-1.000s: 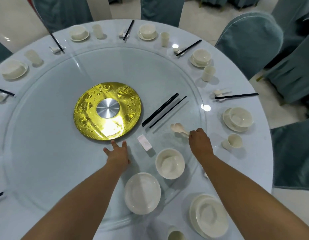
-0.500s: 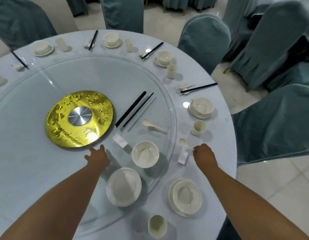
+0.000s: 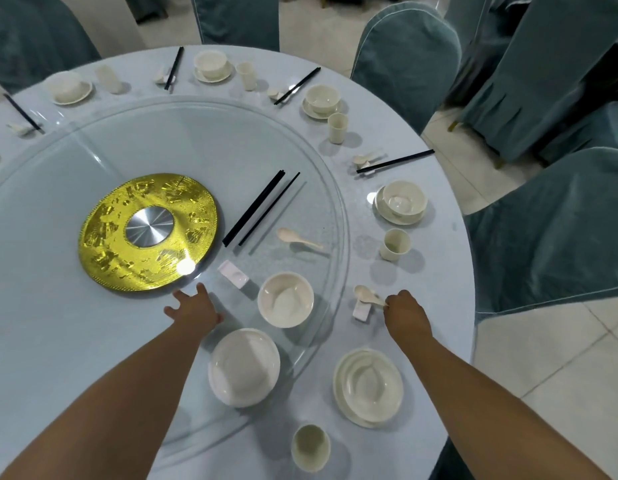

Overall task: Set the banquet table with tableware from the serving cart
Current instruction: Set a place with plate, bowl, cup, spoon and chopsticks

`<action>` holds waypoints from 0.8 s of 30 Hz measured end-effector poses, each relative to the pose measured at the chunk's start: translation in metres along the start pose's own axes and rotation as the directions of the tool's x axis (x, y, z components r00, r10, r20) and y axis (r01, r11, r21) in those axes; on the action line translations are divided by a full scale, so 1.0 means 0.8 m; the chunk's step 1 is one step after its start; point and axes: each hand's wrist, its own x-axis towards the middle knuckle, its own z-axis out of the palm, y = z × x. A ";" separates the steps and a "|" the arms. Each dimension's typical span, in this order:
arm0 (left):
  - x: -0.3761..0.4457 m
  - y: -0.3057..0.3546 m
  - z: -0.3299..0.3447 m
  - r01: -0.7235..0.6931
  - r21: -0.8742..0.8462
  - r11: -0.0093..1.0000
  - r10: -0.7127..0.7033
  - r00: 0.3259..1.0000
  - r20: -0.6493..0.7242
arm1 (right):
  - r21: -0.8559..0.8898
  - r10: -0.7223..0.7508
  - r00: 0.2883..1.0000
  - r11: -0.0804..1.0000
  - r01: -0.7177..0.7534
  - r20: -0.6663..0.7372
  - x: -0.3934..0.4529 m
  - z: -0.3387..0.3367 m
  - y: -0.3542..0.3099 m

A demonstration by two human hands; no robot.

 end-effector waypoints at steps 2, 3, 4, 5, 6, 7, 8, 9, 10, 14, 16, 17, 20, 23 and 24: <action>0.001 0.001 -0.001 0.005 -0.012 1.000 -0.005 1.000 0.000 | 0.014 -0.012 1.000 1.000 0.012 -0.008 -0.001 0.001 -0.001; 0.002 0.001 -0.001 0.004 -0.017 1.000 -0.004 1.000 0.000 | 0.022 -0.014 1.000 1.000 0.014 -0.015 -0.003 0.001 -0.002; 0.003 0.000 0.000 -0.001 -0.025 1.000 0.001 1.000 0.003 | 0.024 -0.016 1.000 1.000 0.017 -0.024 -0.004 0.000 -0.002; 0.004 0.000 0.001 -0.006 -0.029 1.000 0.006 1.000 0.002 | 0.022 -0.023 0.999 0.999 0.024 -0.032 -0.004 0.000 -0.003; 0.005 -0.002 0.003 -0.009 -0.037 0.999 0.009 1.000 -0.001 | 0.016 -0.036 0.999 0.999 0.036 -0.041 -0.003 -0.002 -0.006; 0.006 -0.004 0.005 -0.011 -0.037 0.999 0.011 1.000 -0.005 | 0.008 -0.050 0.998 0.999 0.051 -0.046 -0.002 -0.004 -0.011; 0.008 -0.007 0.007 -0.016 -0.036 0.999 0.016 1.000 -0.008 | -0.006 -0.069 0.996 0.998 0.069 -0.050 0.002 -0.007 -0.019; 0.009 -0.010 0.009 -0.018 -0.037 0.999 0.018 1.000 -0.010 | -0.022 -0.093 0.994 0.995 0.092 -0.053 0.005 -0.010 -0.028; 0.012 -0.013 0.011 -0.021 -0.035 0.999 0.020 1.000 -0.011 | -0.035 -0.117 0.992 0.993 0.115 -0.057 0.010 -0.014 -0.039; 0.019 -0.028 0.017 -0.026 -0.029 0.999 0.026 1.000 0.001 | -0.097 -0.278 0.957 0.958 0.270 -0.078 0.029 -0.026 -0.100; 0.021 -0.031 0.020 -0.041 -0.021 0.999 0.042 0.999 0.022 | -0.046 -0.301 0.947 0.954 0.298 -0.113 0.038 -0.034 -0.130; 0.022 -0.042 0.023 -0.035 -0.027 0.999 0.036 0.999 0.039 | -0.026 -0.336 0.934 0.942 0.335 -0.126 0.044 -0.033 -0.155; 0.027 -0.054 0.026 -0.048 -0.032 0.998 0.051 0.996 0.072 | -0.053 -0.440 0.891 0.898 0.437 -0.110 0.061 -0.036 -0.206; 0.033 -0.072 0.032 -0.061 -0.084 0.995 0.070 0.991 0.113 | -0.074 -0.521 0.851 0.853 0.516 -0.072 0.080 -0.036 -0.252; 0.036 -0.080 0.035 -0.066 -0.096 0.993 0.078 0.990 0.121 | -0.078 -0.537 0.841 0.843 0.533 -0.059 0.088 -0.036 -0.267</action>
